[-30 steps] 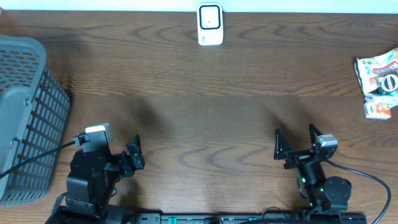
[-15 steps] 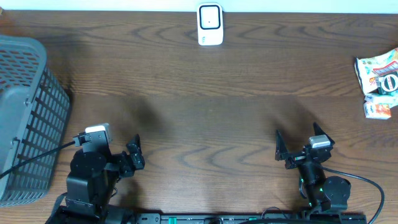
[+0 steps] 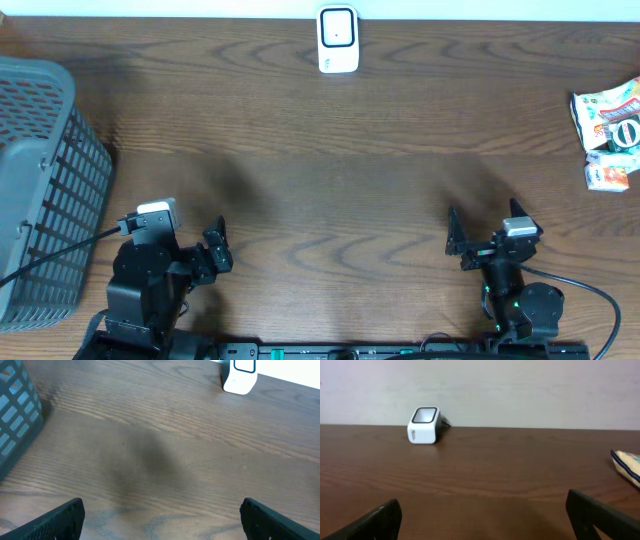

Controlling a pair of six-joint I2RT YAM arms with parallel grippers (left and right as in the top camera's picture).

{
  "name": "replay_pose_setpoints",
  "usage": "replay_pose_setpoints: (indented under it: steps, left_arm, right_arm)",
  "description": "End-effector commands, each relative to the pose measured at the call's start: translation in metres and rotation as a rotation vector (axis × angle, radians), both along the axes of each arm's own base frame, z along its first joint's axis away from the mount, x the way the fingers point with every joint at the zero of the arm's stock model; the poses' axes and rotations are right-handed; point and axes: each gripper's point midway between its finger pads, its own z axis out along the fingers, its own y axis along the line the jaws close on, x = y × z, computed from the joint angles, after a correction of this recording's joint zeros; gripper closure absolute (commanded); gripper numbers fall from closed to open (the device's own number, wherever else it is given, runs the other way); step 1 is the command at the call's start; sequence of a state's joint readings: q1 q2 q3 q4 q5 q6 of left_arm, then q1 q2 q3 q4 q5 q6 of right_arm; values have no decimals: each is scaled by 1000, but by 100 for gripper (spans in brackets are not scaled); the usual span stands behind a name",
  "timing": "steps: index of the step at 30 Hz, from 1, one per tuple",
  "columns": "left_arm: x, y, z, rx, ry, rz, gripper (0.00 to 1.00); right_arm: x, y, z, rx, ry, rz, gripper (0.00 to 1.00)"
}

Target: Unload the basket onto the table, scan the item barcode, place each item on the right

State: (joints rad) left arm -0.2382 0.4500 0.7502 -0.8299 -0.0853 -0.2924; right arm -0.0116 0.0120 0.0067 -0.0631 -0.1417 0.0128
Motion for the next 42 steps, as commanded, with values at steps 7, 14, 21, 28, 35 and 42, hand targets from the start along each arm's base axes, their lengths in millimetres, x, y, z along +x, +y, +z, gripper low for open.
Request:
replay_pose_setpoints:
  steps: [7, 14, 21, 28, 35, 42]
  left_arm:
    - [0, 2, 1, 3, -4, 13, 3]
    - [0, 2, 1, 3, -4, 13, 2]
    - [0, 2, 1, 3, -4, 14, 2]
    - [0, 2, 1, 3, -4, 14, 2]
    - [0, 2, 1, 3, -4, 14, 2]
    - [0, 2, 1, 3, -4, 13, 2]
  right_arm:
    - [0, -6, -2, 33, 11, -42, 1]
    - [0, -6, -2, 18, 10, -41, 1]
    - [0, -6, -2, 2, 7, -36, 1]
    - [0, -4, 0, 3, -2, -25, 1]
    - [0, -4, 0, 3, -2, -25, 1]
    - [0, -4, 0, 3, -2, -25, 1]
